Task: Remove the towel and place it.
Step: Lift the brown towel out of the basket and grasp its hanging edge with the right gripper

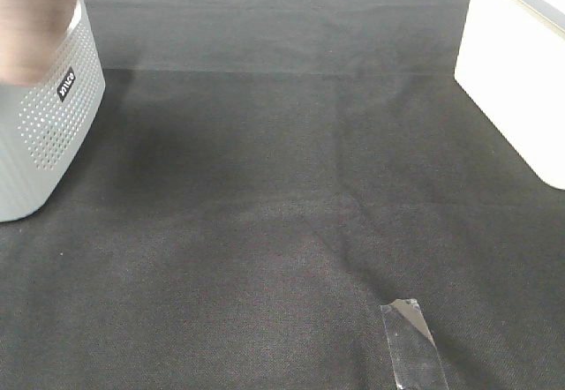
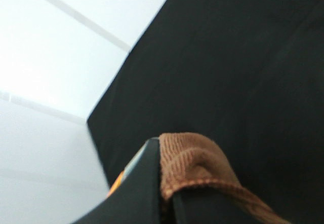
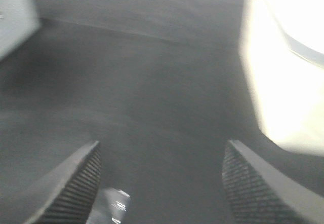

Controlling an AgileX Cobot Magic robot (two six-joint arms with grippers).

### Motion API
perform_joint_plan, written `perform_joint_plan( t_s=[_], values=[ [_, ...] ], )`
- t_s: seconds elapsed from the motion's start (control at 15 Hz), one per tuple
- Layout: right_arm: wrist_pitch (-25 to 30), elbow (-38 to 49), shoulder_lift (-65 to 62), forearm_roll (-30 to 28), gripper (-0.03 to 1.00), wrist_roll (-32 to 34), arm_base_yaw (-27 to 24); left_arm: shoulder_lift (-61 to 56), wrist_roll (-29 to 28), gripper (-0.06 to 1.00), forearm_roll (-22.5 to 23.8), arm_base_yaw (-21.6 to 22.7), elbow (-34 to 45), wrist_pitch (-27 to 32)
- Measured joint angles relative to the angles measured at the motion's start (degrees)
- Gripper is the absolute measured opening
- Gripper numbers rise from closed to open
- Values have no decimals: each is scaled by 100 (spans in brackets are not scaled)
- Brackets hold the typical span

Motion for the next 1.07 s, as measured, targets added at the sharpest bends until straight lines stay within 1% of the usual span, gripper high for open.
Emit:
perform_joint_plan(
  t_s=[0.13, 0.27, 0.4, 0.47, 0.53, 0.6, 0.67, 0.8, 0.87, 0.93, 1.07],
  values=[
    [-264, 0, 940, 1381, 67, -1770, 0, -6, -11, 0, -11, -516, 6, -11],
    [-378, 0, 2137, 2905, 67, -3547, 0, -6, -34, 0, -40, -888, 6, 29],
    [-401, 0, 3249, 4120, 69, -5225, 0, -6, -46, 0, -132, -1203, 6, 29],
    [-401, 0, 3535, 4440, 71, -5621, 0, -6, -52, 0, -189, -1261, 6, 29],
    [-372, 0, 4074, 4990, 75, -6291, 0, -6, -52, 0, -321, -1324, 6, 29],
    [-269, 0, 4526, 5575, 77, -6916, 0, -6, -52, 0, -435, -1358, 6, 29],
    [-17, 0, 4956, 6056, 78, -7557, 0, -6, -52, 0, -550, -1358, 6, 29],
    [625, 0, 5850, 6939, 79, -8577, 40, -6, -52, 0, -693, -1358, 6, 29],
    [877, -246, 6560, 7259, 79, -9081, 395, -6, -52, 0, -814, -1358, 6, 29],
    [905, -464, 6927, 7271, 79, -9225, 665, -6, -52, 0, -842, -1358, 6, 29],
    [911, -968, 7494, 7299, 79, -9299, 1112, -6, -52, 0, -928, -1358, 6, 29]
  ],
)
